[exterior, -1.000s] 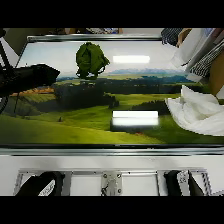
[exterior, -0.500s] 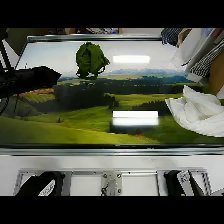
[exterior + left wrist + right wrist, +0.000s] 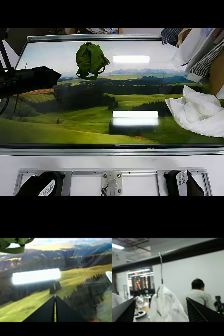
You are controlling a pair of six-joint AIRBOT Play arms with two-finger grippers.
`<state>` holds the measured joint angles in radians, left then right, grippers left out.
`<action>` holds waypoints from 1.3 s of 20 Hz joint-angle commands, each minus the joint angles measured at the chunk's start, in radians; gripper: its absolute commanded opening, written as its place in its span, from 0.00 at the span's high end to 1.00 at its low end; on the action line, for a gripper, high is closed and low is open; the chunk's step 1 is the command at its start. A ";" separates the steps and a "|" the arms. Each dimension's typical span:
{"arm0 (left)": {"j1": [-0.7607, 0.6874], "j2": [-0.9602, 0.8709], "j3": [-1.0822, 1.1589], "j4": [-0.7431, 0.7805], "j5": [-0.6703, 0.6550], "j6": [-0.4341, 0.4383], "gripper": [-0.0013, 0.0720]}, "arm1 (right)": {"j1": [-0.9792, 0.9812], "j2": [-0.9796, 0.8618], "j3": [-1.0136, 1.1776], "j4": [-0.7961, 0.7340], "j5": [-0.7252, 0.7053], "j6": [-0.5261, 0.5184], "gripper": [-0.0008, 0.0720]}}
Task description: Fold the clothes and pants, and hang the long-sleeved shirts on hangers.
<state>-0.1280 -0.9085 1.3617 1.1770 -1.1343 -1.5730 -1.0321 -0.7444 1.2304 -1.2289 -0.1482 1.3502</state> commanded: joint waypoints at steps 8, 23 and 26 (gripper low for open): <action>0.001 -0.001 0.000 0.001 -0.062 0.002 0.97 | 0.730 0.049 -0.003 0.053 0.863 -0.042 0.09; 0.001 -0.001 0.000 0.000 -0.078 0.002 0.97 | 1.377 -0.253 -0.003 0.291 1.100 -0.382 0.97; 0.001 -0.001 0.000 0.000 -0.077 0.001 0.97 | 1.377 -0.254 -0.003 0.291 1.099 -0.382 0.97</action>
<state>-0.1280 -0.9085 1.3617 1.1770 -1.2125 -1.5711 0.3370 -0.9939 1.2270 -0.9413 0.9447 0.9733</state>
